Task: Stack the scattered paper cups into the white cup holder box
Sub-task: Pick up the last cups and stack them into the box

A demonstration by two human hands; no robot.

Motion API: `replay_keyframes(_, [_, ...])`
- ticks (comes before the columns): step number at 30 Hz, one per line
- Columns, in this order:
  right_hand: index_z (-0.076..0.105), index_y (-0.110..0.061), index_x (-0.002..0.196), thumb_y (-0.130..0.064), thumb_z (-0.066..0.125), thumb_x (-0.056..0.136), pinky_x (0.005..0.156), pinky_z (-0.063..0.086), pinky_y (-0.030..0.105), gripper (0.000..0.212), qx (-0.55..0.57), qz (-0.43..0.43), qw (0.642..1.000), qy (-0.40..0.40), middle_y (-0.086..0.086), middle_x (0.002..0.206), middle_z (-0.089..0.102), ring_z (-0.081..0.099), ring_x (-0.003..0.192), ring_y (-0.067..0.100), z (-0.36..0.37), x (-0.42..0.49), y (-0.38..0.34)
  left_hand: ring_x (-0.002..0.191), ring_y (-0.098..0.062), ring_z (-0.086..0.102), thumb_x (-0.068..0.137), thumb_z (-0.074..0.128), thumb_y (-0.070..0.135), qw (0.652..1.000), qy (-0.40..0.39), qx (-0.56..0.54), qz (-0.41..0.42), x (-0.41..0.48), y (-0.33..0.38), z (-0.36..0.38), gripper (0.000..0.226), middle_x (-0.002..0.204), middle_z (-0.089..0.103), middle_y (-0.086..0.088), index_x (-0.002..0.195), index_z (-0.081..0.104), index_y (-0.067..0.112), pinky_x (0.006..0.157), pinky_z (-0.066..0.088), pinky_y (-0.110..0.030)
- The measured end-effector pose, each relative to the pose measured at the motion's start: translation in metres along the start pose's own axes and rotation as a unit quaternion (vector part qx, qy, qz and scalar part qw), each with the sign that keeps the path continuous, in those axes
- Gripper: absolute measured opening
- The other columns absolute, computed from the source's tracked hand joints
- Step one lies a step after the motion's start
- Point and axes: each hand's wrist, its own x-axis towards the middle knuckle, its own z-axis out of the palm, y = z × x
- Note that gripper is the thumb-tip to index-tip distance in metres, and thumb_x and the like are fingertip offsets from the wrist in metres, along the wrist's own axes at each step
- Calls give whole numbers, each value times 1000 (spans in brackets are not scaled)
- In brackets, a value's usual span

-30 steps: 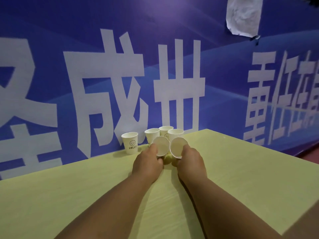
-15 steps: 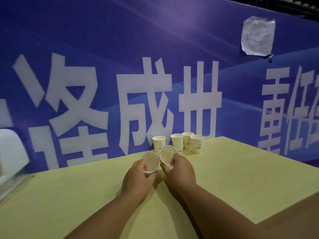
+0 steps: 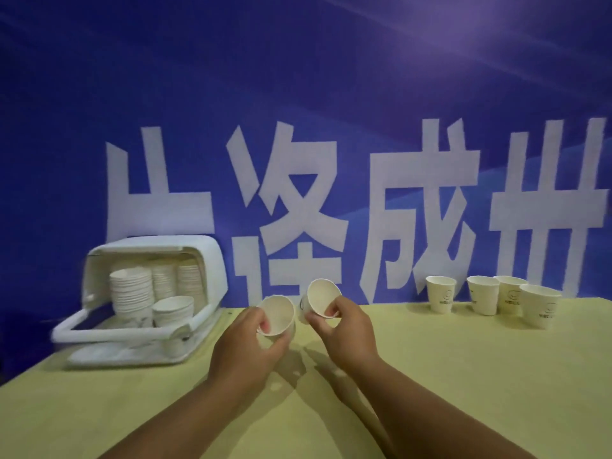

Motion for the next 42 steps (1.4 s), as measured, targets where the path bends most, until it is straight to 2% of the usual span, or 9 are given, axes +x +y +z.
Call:
replay_keyframes(7, [58, -27, 88, -54, 75, 84, 66, 46, 19, 32, 129, -19, 991, -31, -13, 94, 64, 61, 87, 10, 76, 20, -41, 76, -11, 59, 73, 76, 58, 996, 62, -62, -13, 45, -51, -46, 45, 90, 62, 13, 97, 44, 36, 61, 45, -32])
replay_keyframes(12, [55, -27, 93, -55, 70, 87, 69, 57, 30, 32, 239, -36, 970, -35, -8, 93, 65, 64, 86, 14, 123, 31, -79, 91, -3, 63, 70, 75, 50, 967, 181, -179, 11, 79, -76, -74, 60, 107, 61, 20, 118, 40, 41, 69, 52, -29])
replay_keyframes(16, [50, -32, 104, -53, 71, 87, 67, 53, 23, 34, 313, -22, 950, -16, -12, 97, 62, 63, 87, 9, 151, 41, -106, 101, -8, 65, 78, 83, 42, 950, 219, -224, -19, 97, -102, -90, 61, 115, 62, 17, 125, 46, 36, 75, 55, -30])
replay_keyframes(22, [48, -34, 114, -53, 68, 89, 67, 55, 25, 38, 360, -13, 932, -29, -12, 98, 61, 64, 86, 8, 179, 49, -124, 101, -3, 64, 82, 84, 35, 963, 191, -184, -53, 107, -130, -100, 59, 111, 63, 21, 132, 53, 35, 82, 57, -35])
replay_keyframes(27, [40, -42, 122, -51, 71, 88, 74, 60, 28, 47, 344, -31, 937, -45, -13, 102, 60, 65, 90, 9, 192, 47, -116, 105, -11, 63, 83, 82, 43, 985, 115, -100, -77, 107, -144, -97, 68, 116, 61, 13, 142, 48, 39, 88, 56, -36])
replay_keyframes(31, [44, -41, 123, -51, 72, 87, 74, 59, 25, 47, 345, -25, 938, -35, -18, 103, 58, 63, 93, 9, 191, 55, -111, 110, -15, 64, 80, 83, 50, 990, 48, -56, -118, 105, -154, -98, 72, 124, 64, 8, 143, 49, 38, 93, 57, -43])
replay_keyframes(35, [48, -37, 130, -50, 74, 87, 78, 60, 26, 51, 343, -32, 938, -41, -15, 108, 59, 62, 97, 9, 190, 58, -114, 109, -10, 63, 72, 80, 66, 990, -41, -4, -137, 100, -157, -101, 71, 114, 64, 21, 134, 56, 42, 93, 56, -41])
replay_keyframes(39, [46, -37, 136, -50, 75, 86, 77, 58, 22, 59, 318, -71, 941, -90, -13, 116, 59, 61, 102, 9, 191, 55, -122, 117, -15, 59, 54, 73, 82, 985, -88, 45, -141, 96, -156, -102, 98, 122, 59, 20, 142, 46, 48, 102, 53, -47])
replay_keyframes(42, [43, -39, 137, -49, 77, 85, 82, 59, 26, 63, 274, -96, 947, -135, -13, 119, 57, 61, 105, 12, 197, 52, -125, 118, -15, 60, 64, 80, 74, 984, -102, 35, -141, 98, -157, -104, 93, 130, 61, 14, 144, 45, 44, 101, 54, -46])
